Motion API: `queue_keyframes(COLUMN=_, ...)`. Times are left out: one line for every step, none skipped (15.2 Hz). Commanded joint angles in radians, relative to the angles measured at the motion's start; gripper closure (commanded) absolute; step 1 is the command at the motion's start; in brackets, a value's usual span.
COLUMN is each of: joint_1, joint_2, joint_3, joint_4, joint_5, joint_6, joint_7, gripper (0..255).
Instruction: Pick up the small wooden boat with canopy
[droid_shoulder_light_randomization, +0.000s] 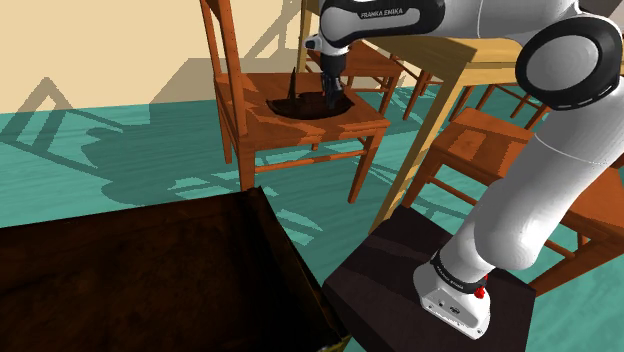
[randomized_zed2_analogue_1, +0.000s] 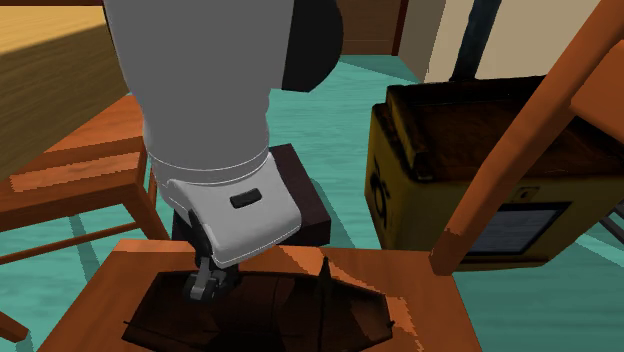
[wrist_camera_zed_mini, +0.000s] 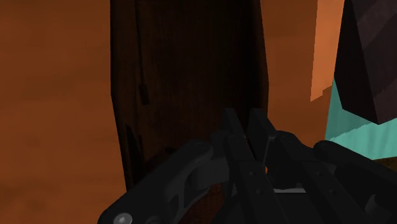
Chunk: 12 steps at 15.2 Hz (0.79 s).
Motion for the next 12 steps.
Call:
queue_keyframes(joint_1=-0.001, joint_2=0.004, joint_3=-0.001, joint_4=0.01, joint_5=0.005, joint_6=-0.022, joint_7=-0.01, gripper=255)
queue_keyframes(joint_1=-0.001, joint_2=0.003, joint_3=-0.001, joint_4=0.022, joint_5=0.005, joint_6=-0.035, joint_7=-0.012, gripper=255)
queue_keyframes(joint_1=-0.001, joint_2=0.002, joint_3=-0.001, joint_4=0.035, joint_5=0.005, joint_6=-0.048, joint_7=-0.013, gripper=255)
queue_keyframes(joint_1=-0.001, joint_2=0.002, joint_3=0.0, joint_4=0.048, joint_5=0.006, joint_6=-0.061, joint_7=-0.015, gripper=255)
queue_keyframes(joint_1=-0.001, joint_2=0.002, joint_3=0.0, joint_4=0.061, joint_5=0.006, joint_6=-0.075, joint_7=-0.017, gripper=255)
queue_keyframes(joint_1=-0.001, joint_2=0.002, joint_3=0.0, joint_4=0.075, joint_5=0.006, joint_6=-0.088, joint_7=-0.018, gripper=255)
queue_keyframes(joint_1=-0.001, joint_2=0.002, joint_3=0.0, joint_4=0.088, joint_5=0.006, joint_6=-0.101, joint_7=-0.02, gripper=255)
queue_keyframes(joint_1=-0.001, joint_2=0.003, joint_3=0.0, joint_4=0.102, joint_5=0.007, joint_6=-0.115, joint_7=-0.021, gripper=255)
queue_keyframes(joint_1=-0.001, joint_2=0.003, joint_3=0.0, joint_4=0.117, joint_5=0.007, joint_6=-0.128, joint_7=-0.023, gripper=255)
queue_keyframes(joint_1=-0.001, joint_2=0.004, joint_3=0.0, joint_4=0.131, joint_5=0.007, joint_6=-0.142, joint_7=-0.025, gripper=255)
queue_keyframes(joint_1=-0.001, joint_2=0.006, joint_3=0.0, joint_4=0.146, joint_5=0.008, joint_6=-0.156, joint_7=-0.027, gripper=255)
queue_keyframes(joint_1=-0.001, joint_2=0.007, joint_3=0.0, joint_4=0.162, joint_5=0.008, joint_6=-0.169, joint_7=-0.028, gripper=255)
